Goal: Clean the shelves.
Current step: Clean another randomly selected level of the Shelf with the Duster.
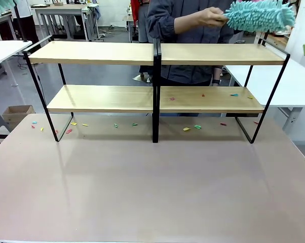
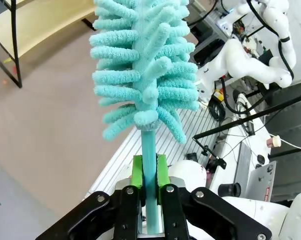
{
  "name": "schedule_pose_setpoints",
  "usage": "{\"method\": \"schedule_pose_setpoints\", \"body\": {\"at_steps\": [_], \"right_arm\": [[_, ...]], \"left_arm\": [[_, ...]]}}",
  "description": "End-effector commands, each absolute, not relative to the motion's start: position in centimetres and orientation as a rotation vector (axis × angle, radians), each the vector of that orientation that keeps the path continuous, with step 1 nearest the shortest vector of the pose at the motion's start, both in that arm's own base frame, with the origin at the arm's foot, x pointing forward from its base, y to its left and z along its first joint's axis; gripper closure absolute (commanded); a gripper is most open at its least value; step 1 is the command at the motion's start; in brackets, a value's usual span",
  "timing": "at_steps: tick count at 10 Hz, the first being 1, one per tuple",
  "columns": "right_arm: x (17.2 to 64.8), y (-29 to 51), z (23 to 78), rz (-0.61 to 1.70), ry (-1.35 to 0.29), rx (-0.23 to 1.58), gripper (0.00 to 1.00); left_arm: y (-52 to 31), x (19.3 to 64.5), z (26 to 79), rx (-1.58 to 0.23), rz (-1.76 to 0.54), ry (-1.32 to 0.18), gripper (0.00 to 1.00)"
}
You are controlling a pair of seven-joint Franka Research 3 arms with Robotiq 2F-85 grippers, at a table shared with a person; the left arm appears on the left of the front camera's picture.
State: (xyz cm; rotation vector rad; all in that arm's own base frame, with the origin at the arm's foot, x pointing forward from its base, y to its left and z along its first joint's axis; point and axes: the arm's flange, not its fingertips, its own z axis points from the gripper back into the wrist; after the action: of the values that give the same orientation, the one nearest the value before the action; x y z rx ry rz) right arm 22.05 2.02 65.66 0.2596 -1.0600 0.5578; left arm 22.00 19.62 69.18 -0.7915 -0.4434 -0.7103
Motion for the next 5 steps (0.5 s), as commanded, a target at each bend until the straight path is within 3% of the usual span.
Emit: {"method": "schedule_pose_setpoints", "body": {"at_steps": [1, 3, 5], "right_arm": [[22.0, 2.0, 65.7, 0.557, -1.059, 0.261, 0.0], [22.0, 2.0, 65.7, 0.557, -1.059, 0.261, 0.0], [22.0, 2.0, 65.7, 0.557, -1.059, 0.261, 0.0]], "left_arm": [[16.3, 22.3, 69.8, -0.784, -0.751, -0.386, 0.88], [7.8, 21.1, 68.7, -0.754, -0.925, -0.185, 0.88], [-1.1, 19.9, 64.0, -0.673, -1.128, 0.082, 0.88]]}}
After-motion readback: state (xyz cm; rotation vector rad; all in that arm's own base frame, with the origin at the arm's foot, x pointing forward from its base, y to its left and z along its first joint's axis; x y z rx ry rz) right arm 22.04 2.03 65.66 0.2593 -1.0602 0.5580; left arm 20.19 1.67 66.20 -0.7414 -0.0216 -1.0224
